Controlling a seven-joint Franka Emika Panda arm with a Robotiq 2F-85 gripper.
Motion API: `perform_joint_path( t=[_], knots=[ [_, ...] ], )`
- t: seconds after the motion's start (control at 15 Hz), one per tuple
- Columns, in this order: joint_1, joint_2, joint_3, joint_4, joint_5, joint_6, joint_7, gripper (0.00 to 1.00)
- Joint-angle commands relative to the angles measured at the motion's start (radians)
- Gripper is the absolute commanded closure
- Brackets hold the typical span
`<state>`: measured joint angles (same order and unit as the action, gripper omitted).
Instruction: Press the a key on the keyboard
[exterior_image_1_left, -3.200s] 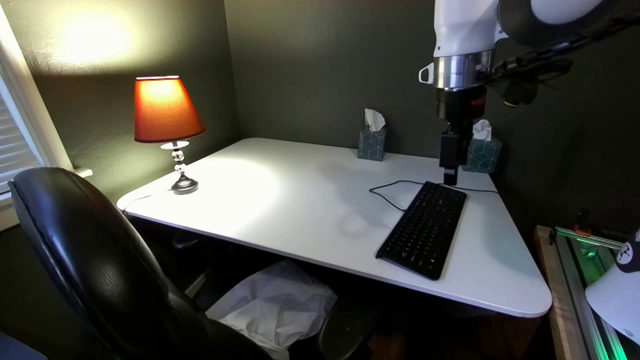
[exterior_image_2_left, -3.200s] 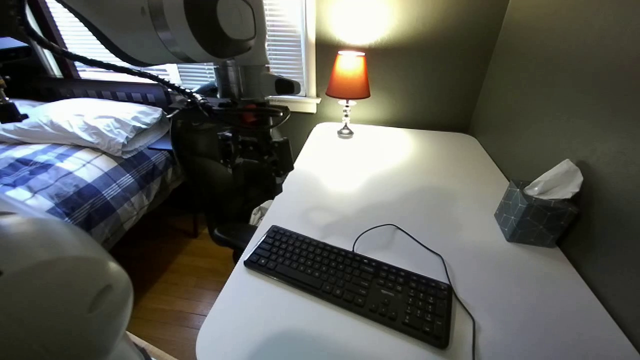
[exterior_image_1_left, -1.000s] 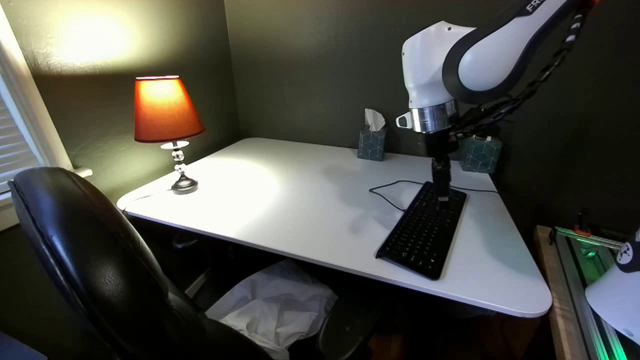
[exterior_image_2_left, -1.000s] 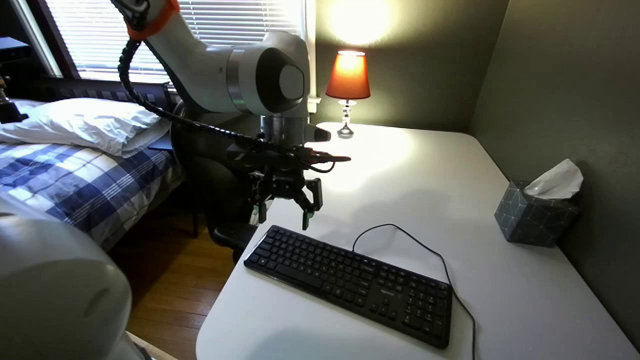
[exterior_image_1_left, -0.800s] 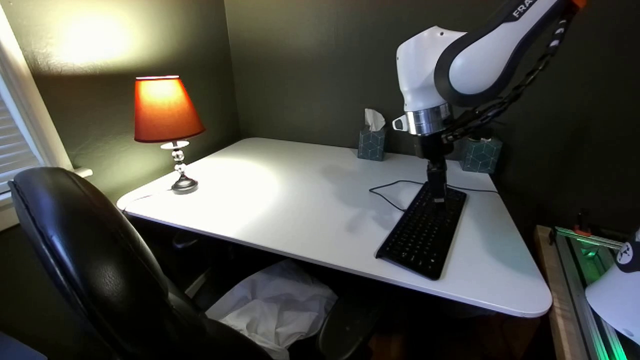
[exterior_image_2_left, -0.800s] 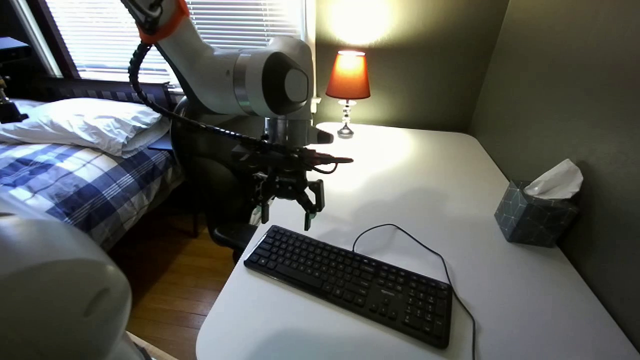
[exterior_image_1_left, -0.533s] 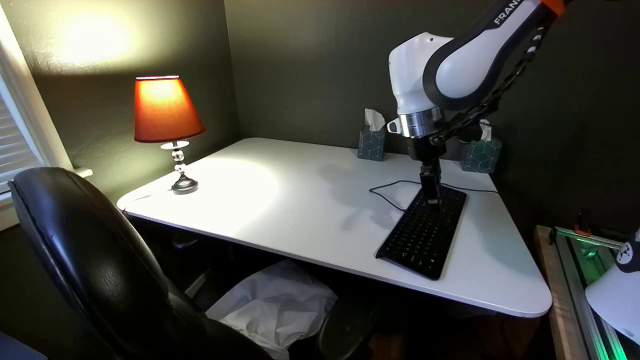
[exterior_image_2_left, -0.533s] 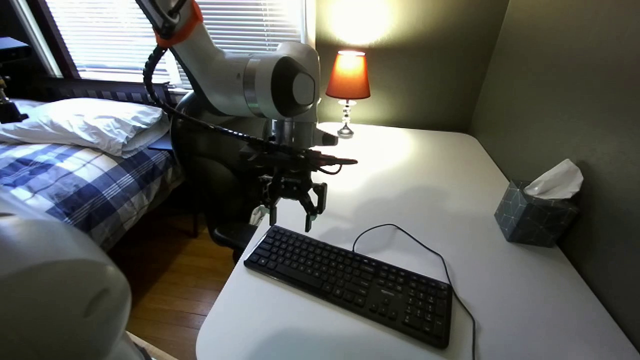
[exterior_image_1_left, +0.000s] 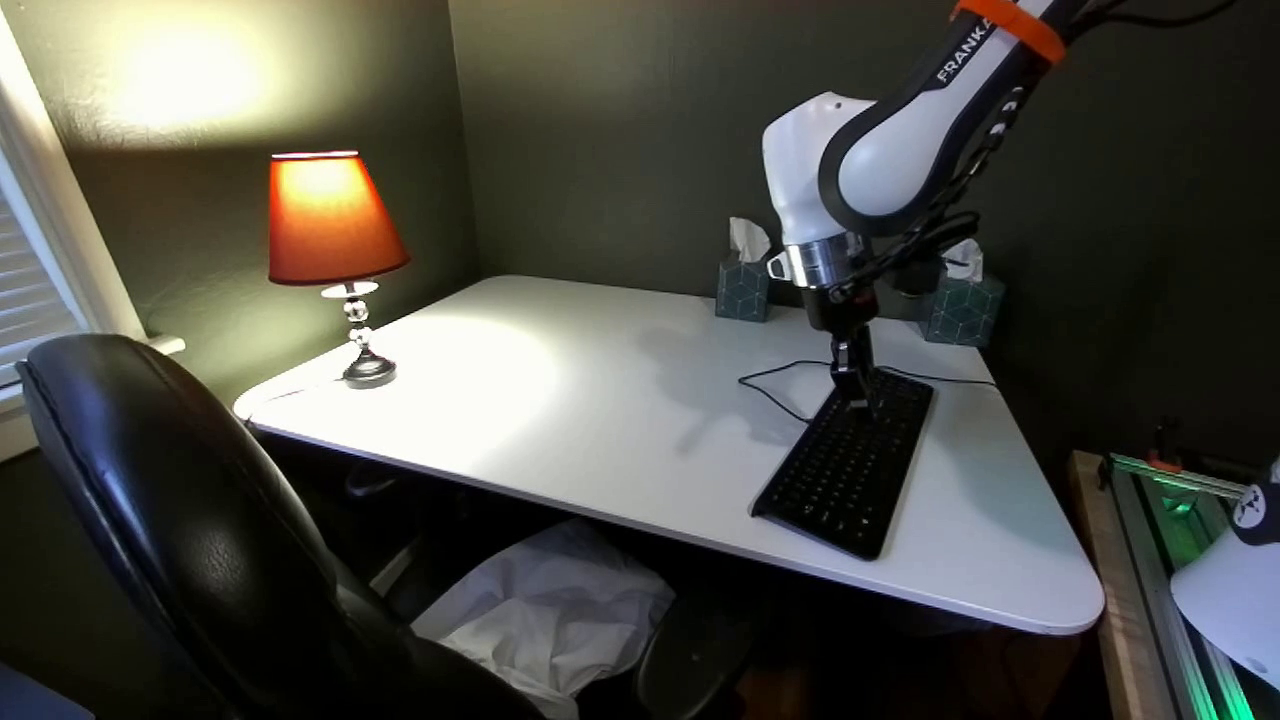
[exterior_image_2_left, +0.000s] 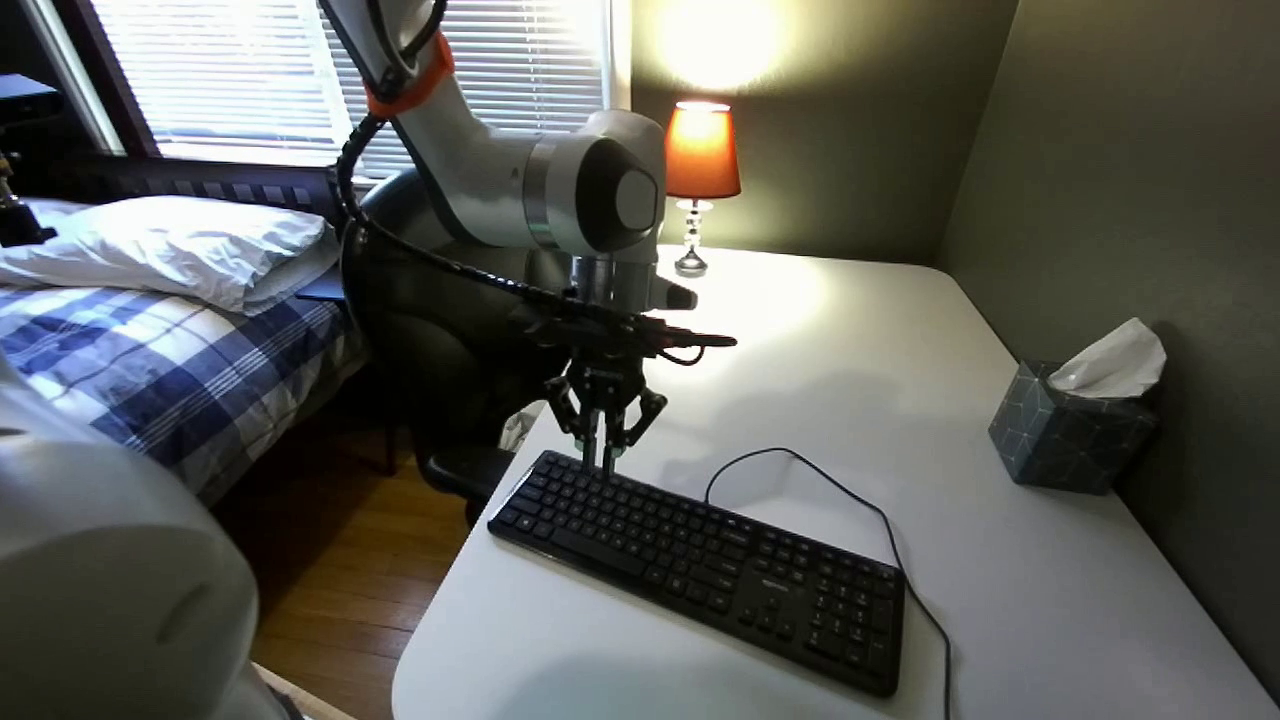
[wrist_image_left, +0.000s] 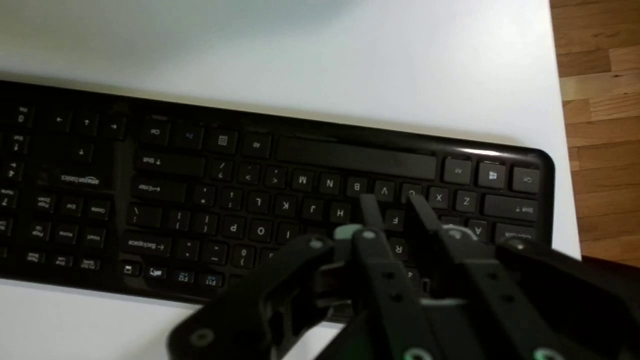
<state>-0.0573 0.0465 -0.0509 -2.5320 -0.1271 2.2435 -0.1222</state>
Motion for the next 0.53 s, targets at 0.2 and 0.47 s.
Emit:
perform_joint_path(
  t=[0.2, 0.47],
  knots=[
    [-0.025, 0.055, -0.022, 0.02, 0.012, 0.014, -0.008, 1.0],
    [-0.032, 0.063, -0.019, 0.018, 0.042, -0.003, -0.051, 1.0]
  ],
)
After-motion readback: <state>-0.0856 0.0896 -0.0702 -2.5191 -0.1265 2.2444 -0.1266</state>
